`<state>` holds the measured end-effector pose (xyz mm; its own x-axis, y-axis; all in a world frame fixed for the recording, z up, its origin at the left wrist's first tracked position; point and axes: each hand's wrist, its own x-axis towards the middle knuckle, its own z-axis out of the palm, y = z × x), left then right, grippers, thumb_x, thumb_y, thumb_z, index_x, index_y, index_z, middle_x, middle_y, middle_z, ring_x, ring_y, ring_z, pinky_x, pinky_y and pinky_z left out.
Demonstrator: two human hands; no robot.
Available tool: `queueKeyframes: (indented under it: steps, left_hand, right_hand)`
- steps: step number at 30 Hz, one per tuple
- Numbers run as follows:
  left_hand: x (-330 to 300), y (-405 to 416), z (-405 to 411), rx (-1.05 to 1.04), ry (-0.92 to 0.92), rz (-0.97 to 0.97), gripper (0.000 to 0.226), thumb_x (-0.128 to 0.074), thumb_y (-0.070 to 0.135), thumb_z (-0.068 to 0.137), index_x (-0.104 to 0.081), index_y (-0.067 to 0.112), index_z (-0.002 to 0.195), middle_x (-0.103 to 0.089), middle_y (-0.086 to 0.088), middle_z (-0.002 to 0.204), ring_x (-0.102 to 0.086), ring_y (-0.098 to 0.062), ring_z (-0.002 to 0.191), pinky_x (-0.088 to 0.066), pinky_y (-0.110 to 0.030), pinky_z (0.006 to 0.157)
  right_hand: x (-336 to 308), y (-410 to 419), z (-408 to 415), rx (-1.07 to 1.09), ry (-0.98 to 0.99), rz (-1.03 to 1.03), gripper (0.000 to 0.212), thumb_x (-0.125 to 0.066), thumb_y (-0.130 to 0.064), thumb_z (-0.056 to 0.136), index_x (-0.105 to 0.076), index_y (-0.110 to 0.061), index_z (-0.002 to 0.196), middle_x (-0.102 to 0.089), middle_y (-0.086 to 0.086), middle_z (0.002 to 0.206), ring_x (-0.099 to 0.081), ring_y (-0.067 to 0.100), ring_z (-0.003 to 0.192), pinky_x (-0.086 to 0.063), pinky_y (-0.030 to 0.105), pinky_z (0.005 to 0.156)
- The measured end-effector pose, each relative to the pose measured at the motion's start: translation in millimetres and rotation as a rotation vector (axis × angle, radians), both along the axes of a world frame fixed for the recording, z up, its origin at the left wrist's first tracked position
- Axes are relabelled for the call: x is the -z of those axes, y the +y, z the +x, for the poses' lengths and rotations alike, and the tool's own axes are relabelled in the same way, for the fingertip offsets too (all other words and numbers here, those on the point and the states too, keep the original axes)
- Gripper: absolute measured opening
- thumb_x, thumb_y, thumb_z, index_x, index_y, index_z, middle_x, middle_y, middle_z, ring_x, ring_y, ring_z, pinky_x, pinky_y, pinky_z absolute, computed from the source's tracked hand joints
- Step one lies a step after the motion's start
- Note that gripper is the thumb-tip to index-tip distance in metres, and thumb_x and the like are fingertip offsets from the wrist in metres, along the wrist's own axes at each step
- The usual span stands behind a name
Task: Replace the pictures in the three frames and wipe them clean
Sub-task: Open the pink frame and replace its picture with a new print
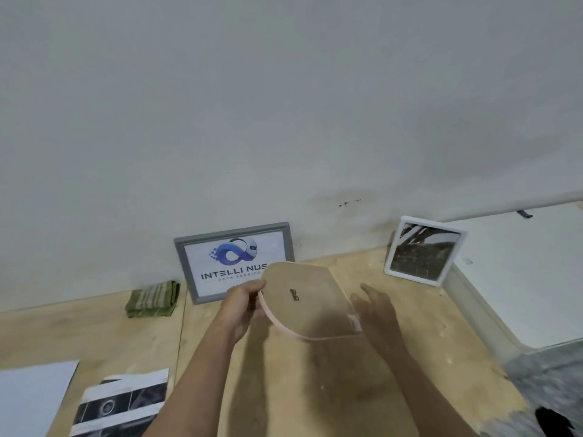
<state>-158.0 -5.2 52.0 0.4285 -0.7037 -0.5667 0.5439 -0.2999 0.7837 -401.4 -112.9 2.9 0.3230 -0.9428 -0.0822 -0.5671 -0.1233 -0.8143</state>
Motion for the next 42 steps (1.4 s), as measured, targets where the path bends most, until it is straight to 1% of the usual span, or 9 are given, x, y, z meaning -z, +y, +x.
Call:
queueKeyframes:
  steps: [6, 12, 17, 20, 24, 28, 31, 35, 42]
  left_hand:
    - [16.8, 60.8, 2.5, -0.082, 0.387, -0.184, 0.027, -0.050, 0.013, 0.099, -0.072, 0.002, 0.110, -0.077, -0.013, 0.096, -0.075, -0.022, 0.079, -0.061, -0.034, 0.075]
    - [44.5, 96.1, -2.0, -0.171, 0.623, -0.242, 0.036, -0.053, 0.024, 0.094, -0.073, 0.001, 0.112, -0.077, -0.016, 0.101, -0.076, -0.030, 0.090, -0.061, -0.048, 0.080]
    - [60.4, 104.0, 0.8, -0.172, 0.190, -0.012, 0.015, -0.053, 0.009, 0.099, -0.061, 0.012, 0.110, -0.067, -0.005, 0.076, -0.059, -0.014, 0.054, -0.053, -0.025, 0.051]
    - [60.7, 99.4, -0.4, -0.072, -0.141, 0.143, 0.015, -0.058, 0.011, 0.095, -0.073, 0.008, 0.094, -0.071, -0.006, 0.076, -0.060, -0.019, 0.062, -0.046, -0.026, 0.059]
    - [67.5, 91.9, -13.6, -0.083, -0.306, 0.211, 0.032, -0.070, 0.015, 0.088, -0.066, 0.015, 0.056, -0.062, -0.001, 0.056, -0.052, -0.019, 0.055, -0.043, -0.026, 0.056]
    - [78.7, 88.1, -17.7, -0.203, -0.232, 0.206, 0.007, -0.074, 0.012, 0.085, -0.079, 0.010, 0.081, -0.078, -0.008, 0.082, -0.067, -0.023, 0.076, -0.054, -0.037, 0.074]
    - [87.0, 94.5, -13.0, -0.252, -0.152, 0.236, 0.008, -0.070, 0.012, 0.090, -0.076, 0.007, 0.093, -0.076, -0.010, 0.087, -0.067, -0.020, 0.074, -0.052, -0.030, 0.066]
    - [100.9, 113.9, -4.3, -0.276, -0.081, 0.313, 0.010, -0.059, 0.011, 0.097, -0.069, 0.006, 0.097, -0.071, -0.005, 0.077, -0.066, -0.013, 0.059, -0.050, -0.022, 0.045]
    - [119.7, 151.6, 9.2, -0.358, -0.011, 0.394, 0.015, -0.054, 0.017, 0.098, -0.068, 0.009, 0.097, -0.069, -0.010, 0.094, -0.061, -0.026, 0.083, -0.043, -0.034, 0.063]
  right_hand:
    - [19.2, 29.0, -2.0, 0.170, -0.184, 0.505, 0.032, -0.043, -0.028, 0.100, -0.068, -0.011, 0.087, -0.068, 0.019, 0.104, -0.062, 0.024, 0.090, -0.049, 0.036, 0.081]
    - [41.2, 61.8, 5.3, 0.256, -0.287, 0.654, 0.030, -0.048, -0.035, 0.099, -0.068, -0.016, 0.109, -0.071, 0.007, 0.101, -0.066, 0.025, 0.090, -0.054, 0.039, 0.082]
    - [49.4, 74.7, -1.9, 0.313, -0.273, 0.628, 0.032, -0.048, -0.037, 0.100, -0.067, -0.015, 0.114, -0.071, 0.007, 0.094, -0.067, 0.025, 0.080, -0.050, 0.031, 0.062]
    - [53.8, 74.7, -6.0, 0.342, -0.246, 0.589, 0.035, -0.048, -0.036, 0.100, -0.066, -0.012, 0.118, -0.072, 0.010, 0.093, -0.066, 0.026, 0.074, -0.049, 0.030, 0.060]
    - [59.4, 80.1, -3.3, 0.329, -0.222, 0.570, 0.034, -0.046, -0.034, 0.101, -0.067, -0.012, 0.115, -0.069, 0.011, 0.086, -0.063, 0.025, 0.068, -0.049, 0.031, 0.059]
    - [66.4, 81.3, -2.6, 0.361, -0.218, 0.589, 0.031, -0.048, -0.035, 0.100, -0.066, -0.015, 0.114, -0.069, 0.009, 0.087, -0.064, 0.025, 0.071, -0.050, 0.031, 0.062]
    - [73.0, 81.9, -11.7, 0.351, -0.189, 0.615, 0.030, -0.048, -0.033, 0.100, -0.068, -0.011, 0.099, -0.070, 0.009, 0.084, -0.067, 0.026, 0.073, -0.055, 0.035, 0.063]
    - [96.6, 85.9, -20.5, 0.270, -0.139, 0.658, 0.039, -0.048, -0.041, 0.098, -0.069, -0.009, 0.106, -0.070, 0.014, 0.104, -0.067, 0.031, 0.094, -0.055, 0.047, 0.088]
    - [112.5, 103.0, -0.4, 0.244, -0.057, 0.677, 0.038, -0.044, -0.041, 0.099, -0.065, -0.011, 0.111, -0.066, 0.007, 0.108, -0.060, 0.025, 0.103, -0.047, 0.044, 0.098]
